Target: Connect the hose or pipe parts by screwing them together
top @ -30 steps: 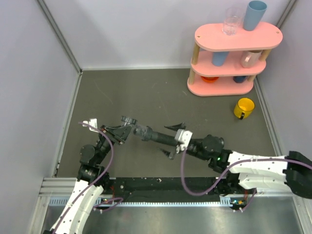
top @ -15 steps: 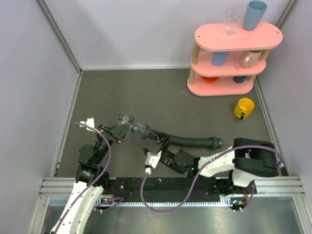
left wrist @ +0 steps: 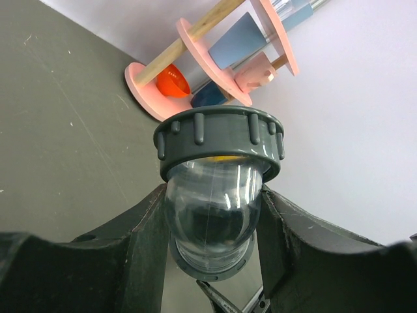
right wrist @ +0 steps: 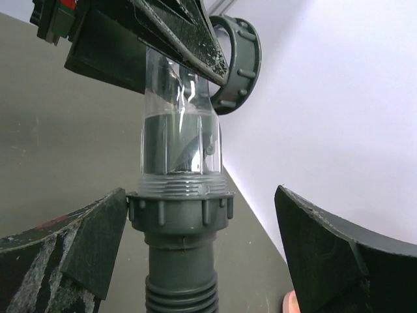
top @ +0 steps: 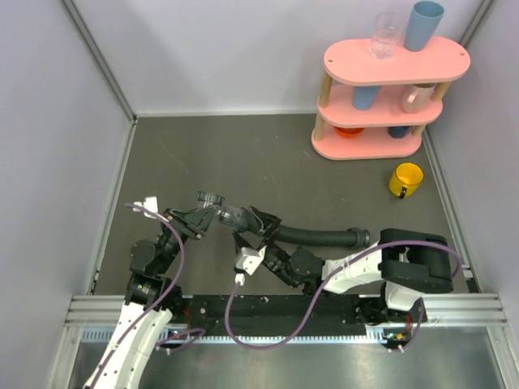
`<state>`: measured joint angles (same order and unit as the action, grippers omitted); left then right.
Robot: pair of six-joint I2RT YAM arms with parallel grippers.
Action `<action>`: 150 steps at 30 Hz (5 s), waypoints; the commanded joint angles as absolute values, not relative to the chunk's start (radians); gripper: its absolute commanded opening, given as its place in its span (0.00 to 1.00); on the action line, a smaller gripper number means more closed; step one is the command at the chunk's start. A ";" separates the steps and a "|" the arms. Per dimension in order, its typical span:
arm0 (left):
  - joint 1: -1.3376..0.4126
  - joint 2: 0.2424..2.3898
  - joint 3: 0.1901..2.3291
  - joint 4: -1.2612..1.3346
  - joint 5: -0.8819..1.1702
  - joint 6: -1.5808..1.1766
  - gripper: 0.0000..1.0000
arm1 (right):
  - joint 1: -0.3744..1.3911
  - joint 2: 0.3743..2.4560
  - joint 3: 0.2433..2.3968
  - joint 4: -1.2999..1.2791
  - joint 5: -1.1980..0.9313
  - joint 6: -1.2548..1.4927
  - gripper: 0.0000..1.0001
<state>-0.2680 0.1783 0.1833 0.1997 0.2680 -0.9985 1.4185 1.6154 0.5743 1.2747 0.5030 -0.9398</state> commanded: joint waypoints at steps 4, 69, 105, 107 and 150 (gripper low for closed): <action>-0.268 0.149 0.244 0.235 0.273 -1.034 0.00 | 1.425 1.618 0.634 1.276 0.477 -0.908 0.81; -0.268 0.215 0.133 0.262 0.359 -0.916 0.00 | 0.989 1.253 0.770 0.411 -0.153 -0.285 0.43; -0.268 0.193 0.219 0.221 0.344 -1.032 0.00 | 1.126 1.365 0.756 0.403 -0.248 -0.310 0.64; -0.268 0.190 0.218 0.224 0.348 -1.035 0.00 | 1.124 1.379 0.764 0.396 -0.250 -0.310 0.66; -0.268 0.137 0.181 0.224 0.282 -1.062 0.00 | 1.006 1.273 0.807 0.204 -0.230 -0.282 0.94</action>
